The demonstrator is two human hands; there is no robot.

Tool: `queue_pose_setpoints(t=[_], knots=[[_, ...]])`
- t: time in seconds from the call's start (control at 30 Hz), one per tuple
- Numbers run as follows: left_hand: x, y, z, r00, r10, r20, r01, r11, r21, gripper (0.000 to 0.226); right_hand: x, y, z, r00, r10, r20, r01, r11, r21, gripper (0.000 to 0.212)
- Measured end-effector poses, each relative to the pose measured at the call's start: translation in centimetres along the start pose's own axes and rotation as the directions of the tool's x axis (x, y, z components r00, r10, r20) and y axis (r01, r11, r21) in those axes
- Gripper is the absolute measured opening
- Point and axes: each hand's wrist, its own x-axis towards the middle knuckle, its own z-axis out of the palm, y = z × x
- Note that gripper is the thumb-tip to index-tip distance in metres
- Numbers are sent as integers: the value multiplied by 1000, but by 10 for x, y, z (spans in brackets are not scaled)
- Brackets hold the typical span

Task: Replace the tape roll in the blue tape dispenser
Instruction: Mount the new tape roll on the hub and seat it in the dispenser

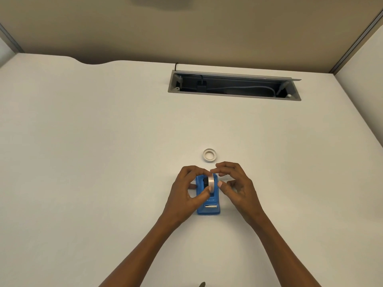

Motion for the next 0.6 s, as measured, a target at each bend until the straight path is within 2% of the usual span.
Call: queue_pose_setpoints(t=[0.1,0.23,0.6], knots=[[0,2,0,1000,2,5,-2,1000,-6,31,-2,1,-1,1000,-20,6,20,1000,-10,20],[1,1,0,1000,10,10,-10,1000,1,36,-1,1,0,998,-40,55,44,996,-76,30],[0,-2,2,999,-32,-16,31,999,-20,49,2,1,1,998,18,60,-15,998,-62,32]])
